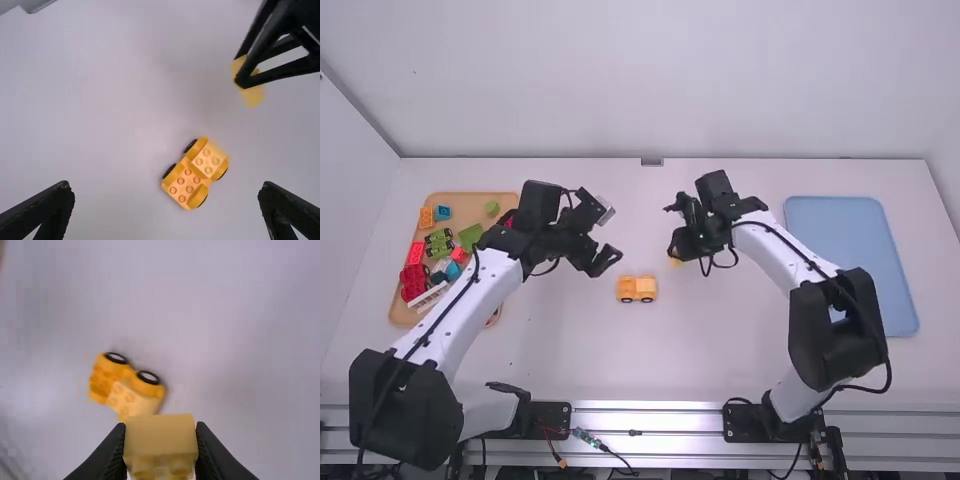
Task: Assemble lego blocks to make yellow taxi
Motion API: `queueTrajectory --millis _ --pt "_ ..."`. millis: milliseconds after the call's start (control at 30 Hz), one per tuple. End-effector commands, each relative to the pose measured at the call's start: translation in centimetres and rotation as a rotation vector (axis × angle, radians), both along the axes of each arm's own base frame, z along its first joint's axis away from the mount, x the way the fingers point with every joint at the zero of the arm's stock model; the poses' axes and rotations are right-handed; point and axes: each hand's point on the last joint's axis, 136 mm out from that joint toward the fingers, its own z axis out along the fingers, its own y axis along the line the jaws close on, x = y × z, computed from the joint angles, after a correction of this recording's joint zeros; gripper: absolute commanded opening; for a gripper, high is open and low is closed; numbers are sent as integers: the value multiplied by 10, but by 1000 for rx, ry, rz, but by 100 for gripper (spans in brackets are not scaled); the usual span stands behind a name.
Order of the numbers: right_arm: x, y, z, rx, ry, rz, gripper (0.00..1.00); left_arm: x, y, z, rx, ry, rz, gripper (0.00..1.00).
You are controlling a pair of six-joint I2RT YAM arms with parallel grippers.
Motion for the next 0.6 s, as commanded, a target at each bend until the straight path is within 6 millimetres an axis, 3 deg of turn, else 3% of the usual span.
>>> queueTrajectory --millis 0,233,400,567 --pt "11 -24 5 -153 -62 -85 12 0 4 -1 19 -6 14 99" --pt "12 -20 9 -129 -70 -57 10 -2 4 -3 36 -13 -12 99" --pt "2 10 32 15 -88 159 8 -4 3 -3 47 -26 -41 99" --pt "3 18 45 61 -112 205 9 -18 -11 -2 32 -71 -215 99"
